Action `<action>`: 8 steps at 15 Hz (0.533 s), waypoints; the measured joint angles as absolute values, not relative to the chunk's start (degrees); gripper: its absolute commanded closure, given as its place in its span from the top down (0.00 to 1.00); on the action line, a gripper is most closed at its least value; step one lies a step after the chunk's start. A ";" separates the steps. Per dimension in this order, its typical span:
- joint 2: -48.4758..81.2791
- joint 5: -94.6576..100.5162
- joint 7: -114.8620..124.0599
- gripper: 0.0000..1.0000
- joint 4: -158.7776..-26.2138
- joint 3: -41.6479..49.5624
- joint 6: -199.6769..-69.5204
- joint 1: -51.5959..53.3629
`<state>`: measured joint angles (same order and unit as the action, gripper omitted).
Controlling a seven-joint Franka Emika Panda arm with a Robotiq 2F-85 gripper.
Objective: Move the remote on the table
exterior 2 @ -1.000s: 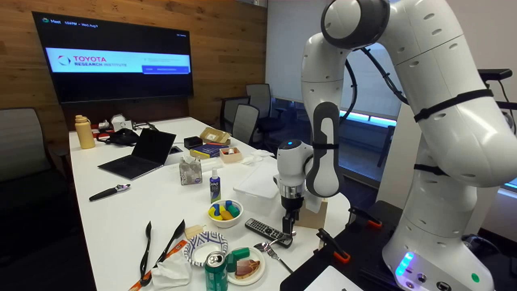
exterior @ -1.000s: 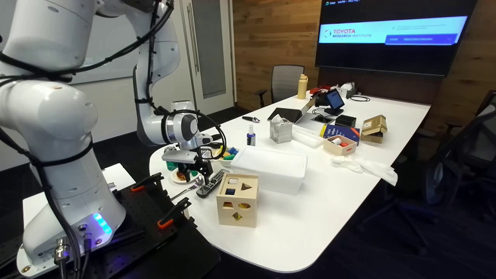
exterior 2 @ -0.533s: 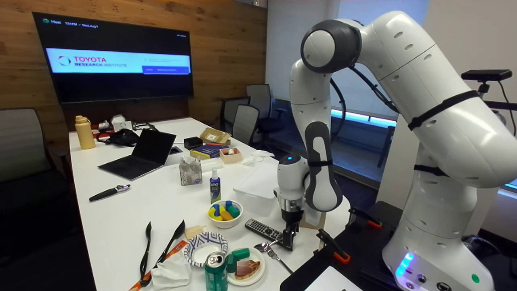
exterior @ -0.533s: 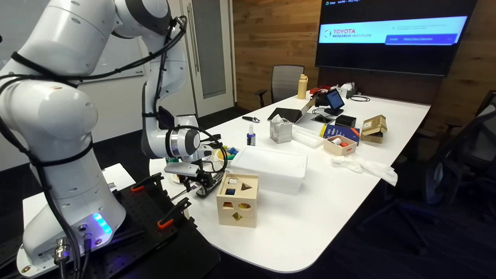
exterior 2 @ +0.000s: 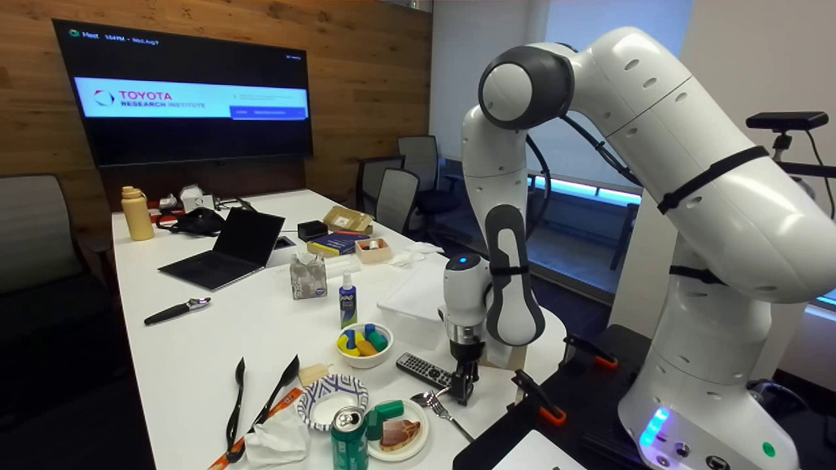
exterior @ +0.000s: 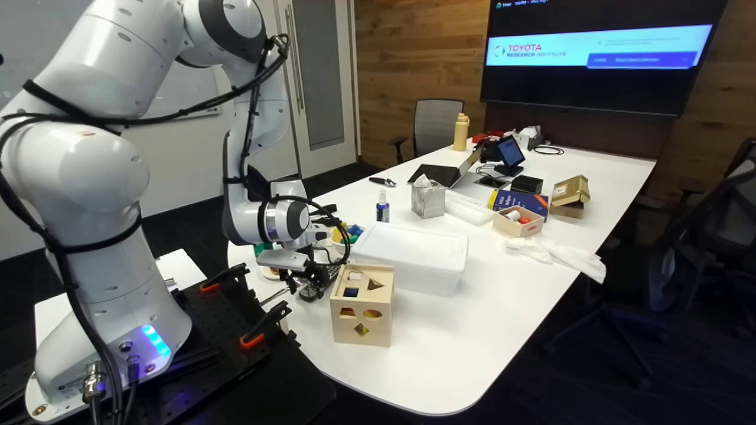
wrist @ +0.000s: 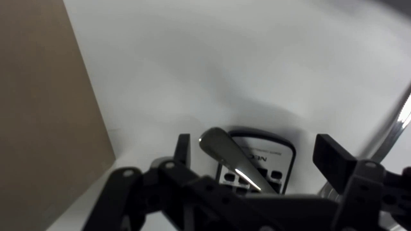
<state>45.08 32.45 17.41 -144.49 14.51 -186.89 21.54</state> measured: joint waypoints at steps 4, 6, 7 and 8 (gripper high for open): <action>45.56 32.45 17.41 0.35 -144.27 14.38 -186.89 21.53; 45.59 32.40 17.42 0.31 -144.37 14.40 -186.89 21.54; 45.58 32.36 17.42 0.31 -144.40 14.43 -186.89 21.54; 45.58 32.32 17.42 0.31 -144.43 14.48 -186.89 21.54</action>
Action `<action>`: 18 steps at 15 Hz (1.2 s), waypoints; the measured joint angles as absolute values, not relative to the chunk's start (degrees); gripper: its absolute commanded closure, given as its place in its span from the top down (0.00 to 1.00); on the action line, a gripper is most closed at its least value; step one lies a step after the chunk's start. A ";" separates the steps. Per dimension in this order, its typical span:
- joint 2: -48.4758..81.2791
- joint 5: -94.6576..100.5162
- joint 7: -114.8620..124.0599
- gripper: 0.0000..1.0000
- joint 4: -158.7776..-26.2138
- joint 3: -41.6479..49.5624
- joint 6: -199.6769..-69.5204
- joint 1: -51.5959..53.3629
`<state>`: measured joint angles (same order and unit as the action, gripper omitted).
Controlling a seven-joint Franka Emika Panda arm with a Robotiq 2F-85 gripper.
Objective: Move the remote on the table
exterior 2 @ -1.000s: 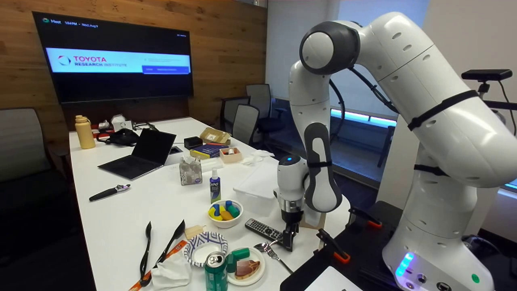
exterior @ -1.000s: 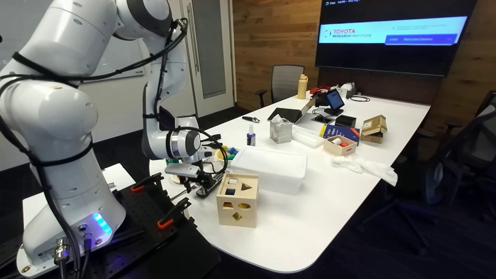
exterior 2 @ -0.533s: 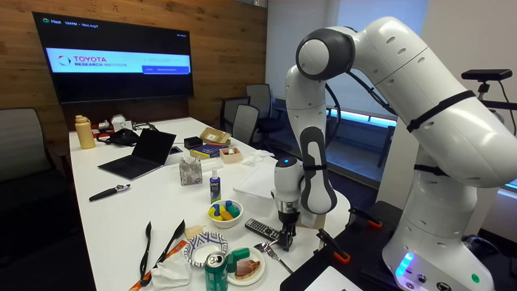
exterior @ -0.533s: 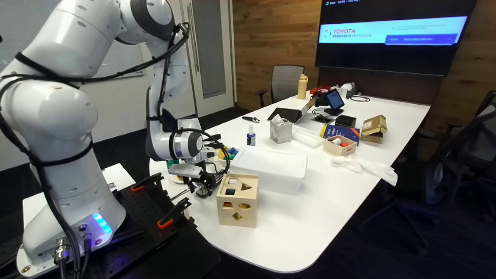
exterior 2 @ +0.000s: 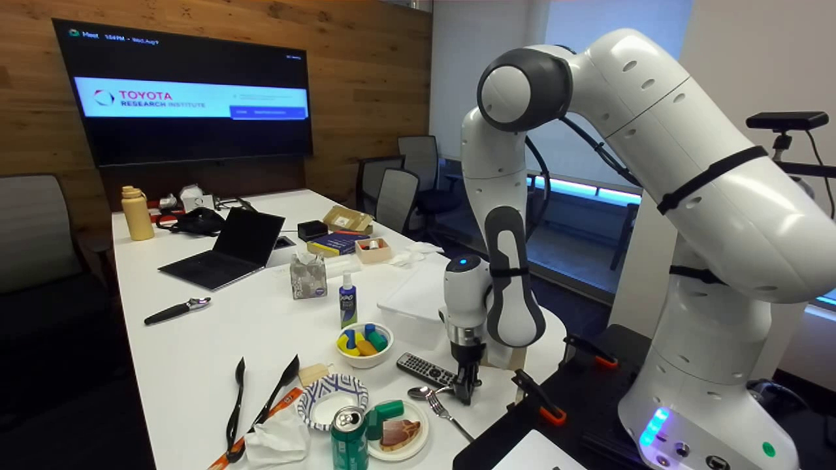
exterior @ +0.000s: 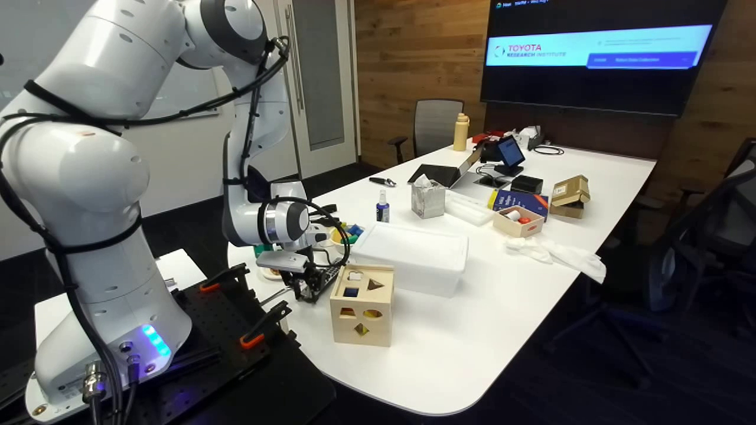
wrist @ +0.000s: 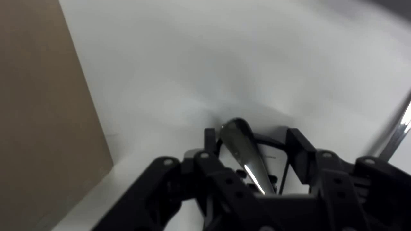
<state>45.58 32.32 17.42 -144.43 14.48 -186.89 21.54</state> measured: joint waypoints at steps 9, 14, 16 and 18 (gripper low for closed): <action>44.36 32.27 17.43 0.31 -145.43 15.08 -186.88 21.52; 41.75 32.35 17.39 0.31 -145.72 15.08 -186.81 21.42; 41.03 32.35 17.39 0.31 -145.92 15.09 -186.80 21.22; 40.35 32.33 17.39 0.31 -146.31 15.45 -186.80 21.25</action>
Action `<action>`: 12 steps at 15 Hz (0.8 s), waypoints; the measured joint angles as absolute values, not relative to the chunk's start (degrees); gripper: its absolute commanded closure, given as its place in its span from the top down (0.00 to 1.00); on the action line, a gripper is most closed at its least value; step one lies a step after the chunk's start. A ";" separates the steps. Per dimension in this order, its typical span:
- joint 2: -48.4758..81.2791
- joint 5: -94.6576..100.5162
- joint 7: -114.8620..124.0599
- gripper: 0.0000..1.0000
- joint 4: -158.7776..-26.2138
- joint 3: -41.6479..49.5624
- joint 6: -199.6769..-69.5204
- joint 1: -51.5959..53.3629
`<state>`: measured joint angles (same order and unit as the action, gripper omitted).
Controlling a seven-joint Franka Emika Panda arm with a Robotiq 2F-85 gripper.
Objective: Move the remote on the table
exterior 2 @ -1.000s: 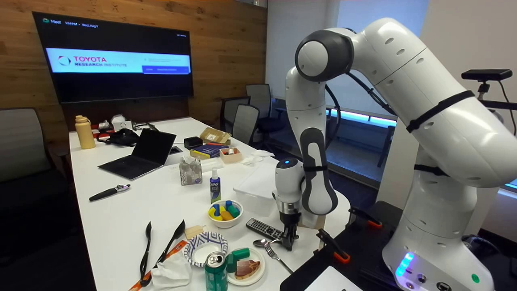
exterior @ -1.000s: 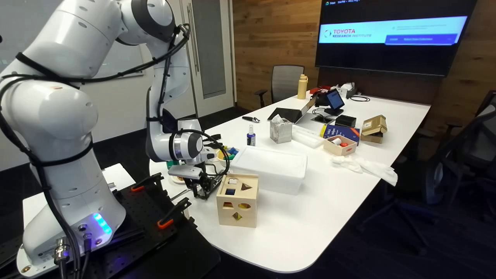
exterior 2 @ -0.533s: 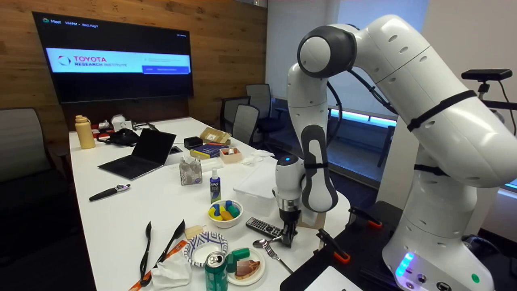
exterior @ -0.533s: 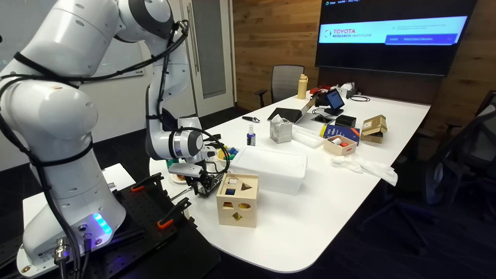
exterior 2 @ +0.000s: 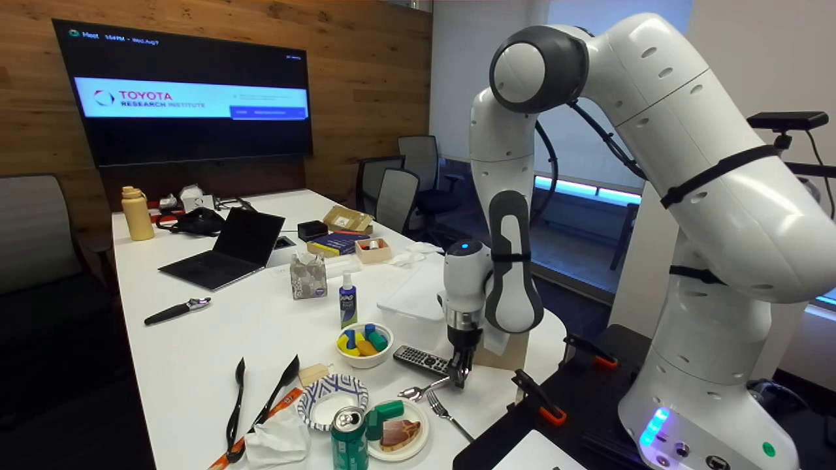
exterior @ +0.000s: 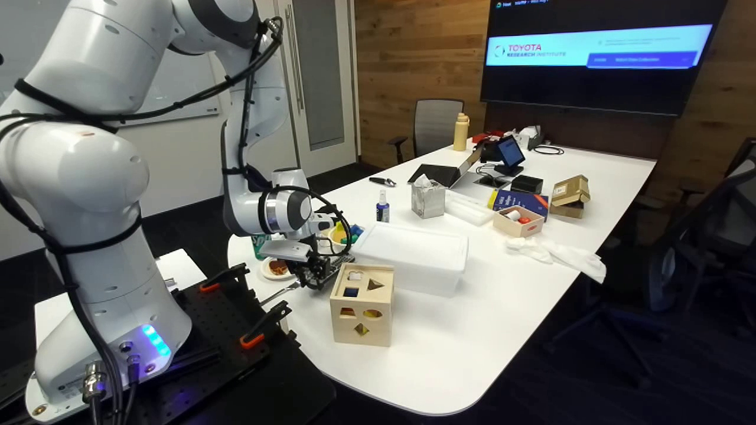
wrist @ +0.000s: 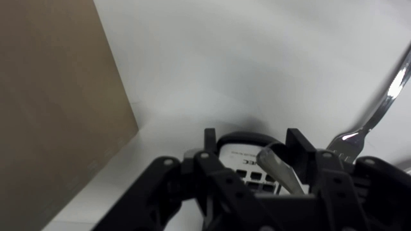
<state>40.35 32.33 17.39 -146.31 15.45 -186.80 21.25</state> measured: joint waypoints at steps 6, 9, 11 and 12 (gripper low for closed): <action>37.79 32.22 17.64 0.31 -149.21 19.02 -187.00 22.85; 36.41 32.17 18.76 0.31 -151.20 21.02 -187.22 24.76; 35.64 32.11 19.87 0.31 -152.32 21.26 -187.22 25.28; 35.36 32.06 20.62 0.31 -152.80 21.26 -187.22 25.30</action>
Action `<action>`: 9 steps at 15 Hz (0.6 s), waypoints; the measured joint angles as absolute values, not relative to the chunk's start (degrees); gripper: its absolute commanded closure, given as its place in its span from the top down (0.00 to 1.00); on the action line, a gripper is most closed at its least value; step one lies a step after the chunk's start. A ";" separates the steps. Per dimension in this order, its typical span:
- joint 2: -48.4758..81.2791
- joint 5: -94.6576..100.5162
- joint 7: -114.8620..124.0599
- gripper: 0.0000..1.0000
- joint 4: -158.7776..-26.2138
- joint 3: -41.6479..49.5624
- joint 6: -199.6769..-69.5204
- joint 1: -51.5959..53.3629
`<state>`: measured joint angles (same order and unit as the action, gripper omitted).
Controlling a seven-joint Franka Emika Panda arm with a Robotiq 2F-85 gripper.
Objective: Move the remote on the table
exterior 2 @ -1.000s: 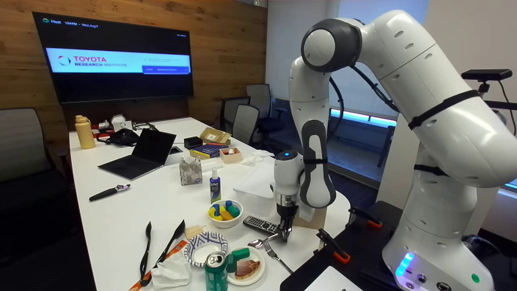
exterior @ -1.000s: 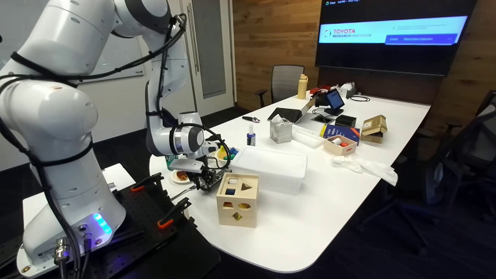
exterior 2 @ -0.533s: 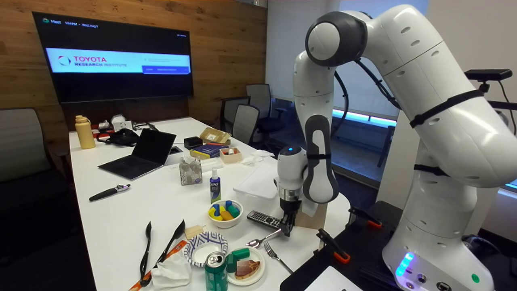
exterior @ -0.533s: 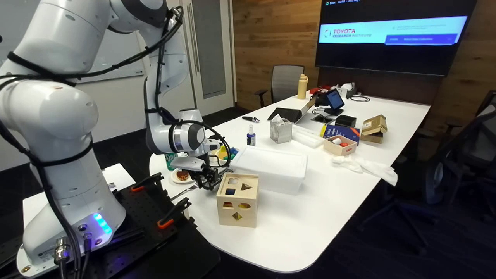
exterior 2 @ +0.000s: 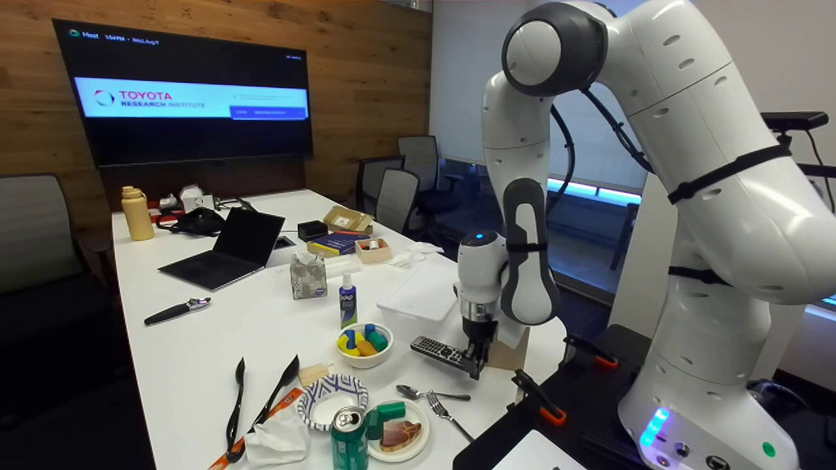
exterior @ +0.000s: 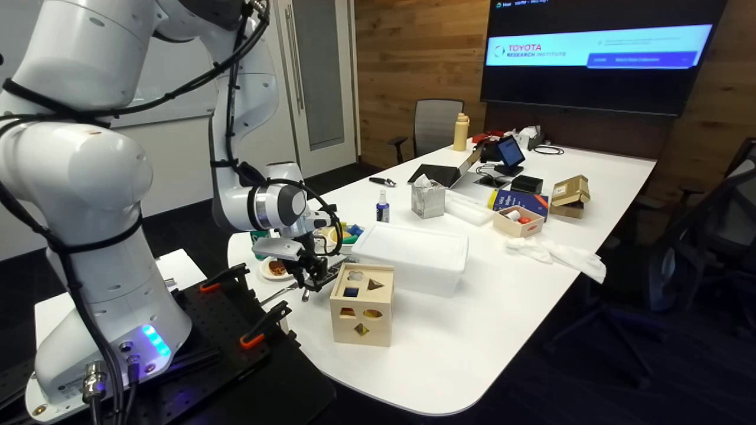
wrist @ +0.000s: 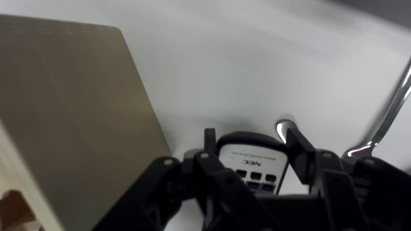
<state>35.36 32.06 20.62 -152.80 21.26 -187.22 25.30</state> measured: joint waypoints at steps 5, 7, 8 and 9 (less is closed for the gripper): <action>35.16 30.07 24.21 0.31 -154.41 20.85 -187.23 25.09; 35.16 30.04 24.45 0.31 -154.29 19.38 -187.23 23.71; 35.17 30.10 24.43 0.31 -154.04 18.10 -187.23 22.47; 35.18 30.19 24.23 0.31 -153.64 16.68 -187.23 21.03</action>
<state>35.18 30.19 24.23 -153.64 16.68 -187.23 21.03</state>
